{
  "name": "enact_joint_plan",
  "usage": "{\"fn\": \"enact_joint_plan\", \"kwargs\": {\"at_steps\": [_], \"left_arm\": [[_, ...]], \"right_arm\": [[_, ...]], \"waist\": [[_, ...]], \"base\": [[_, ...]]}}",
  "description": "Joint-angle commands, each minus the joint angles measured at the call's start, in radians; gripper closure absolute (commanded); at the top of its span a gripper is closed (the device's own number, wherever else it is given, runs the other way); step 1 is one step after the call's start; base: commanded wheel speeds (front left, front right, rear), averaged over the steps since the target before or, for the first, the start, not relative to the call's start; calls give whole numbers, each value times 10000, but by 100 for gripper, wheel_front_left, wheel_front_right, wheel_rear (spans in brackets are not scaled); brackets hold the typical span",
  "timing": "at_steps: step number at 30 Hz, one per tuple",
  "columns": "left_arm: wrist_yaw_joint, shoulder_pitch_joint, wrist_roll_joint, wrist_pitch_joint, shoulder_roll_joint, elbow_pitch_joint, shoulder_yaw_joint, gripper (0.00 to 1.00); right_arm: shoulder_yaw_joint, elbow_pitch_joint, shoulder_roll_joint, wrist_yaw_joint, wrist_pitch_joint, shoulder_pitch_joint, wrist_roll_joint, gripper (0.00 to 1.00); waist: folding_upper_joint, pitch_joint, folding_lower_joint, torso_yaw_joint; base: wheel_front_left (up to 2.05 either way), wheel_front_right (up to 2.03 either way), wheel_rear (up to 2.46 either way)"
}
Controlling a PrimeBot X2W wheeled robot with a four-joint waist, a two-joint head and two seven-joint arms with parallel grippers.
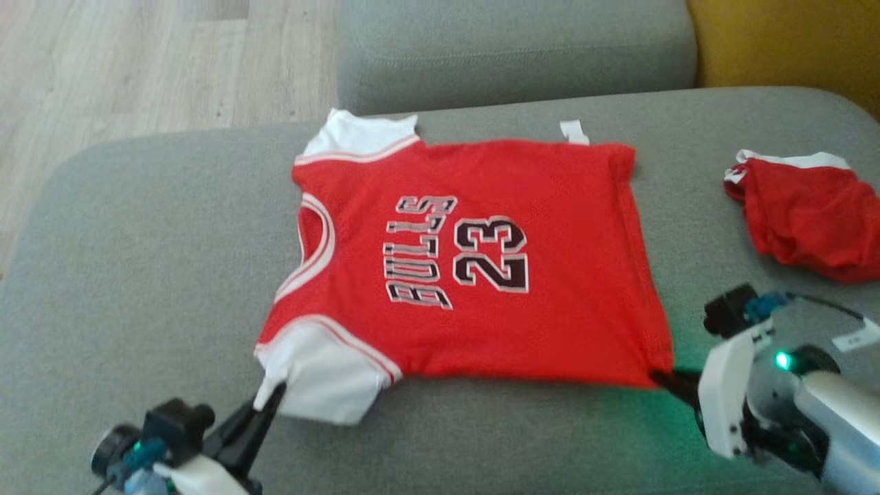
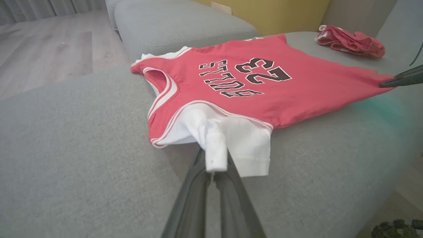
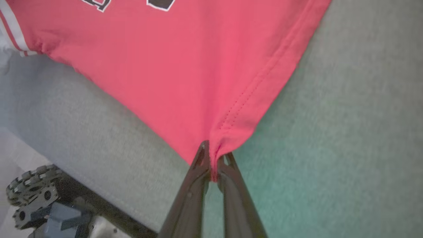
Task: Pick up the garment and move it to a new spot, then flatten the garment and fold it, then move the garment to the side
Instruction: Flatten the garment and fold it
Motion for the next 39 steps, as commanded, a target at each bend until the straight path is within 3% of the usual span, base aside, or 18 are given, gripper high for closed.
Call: {"fn": "enact_joint_plan", "kwargs": {"at_steps": [1,7,17,27,39], "left_arm": [[109,-235,-93,61,473,-510,453,100],[446,234,-188,375,771,-1481,552,100],[440,-757,67,818,854,-1725,507,100],[32,-3076,291,1351,675,-422,324,100],[-234,-5204,450,1226,143,1327,-200,100]], "right_arm": [[-86,-384,-487,-9,182,146,197,100],[-612,-1136,-941,-9,666,606,367,100],[-1657,-1305,-602,-9,1218,468,-215,100],[-2827,-652,334,-9,1892,-732,-700,100],[-3440,457,931,-9,2115,-1666,-1431,100]], "waist": [[-1,-76,1,-32],[-1,-91,1,15],[-1,390,1,92],[-1,1627,1,96],[-1,2301,1,31]], "base": [[0,0,0],[0,0,0],[0,0,0],[0,0,0],[0,0,0]]}}
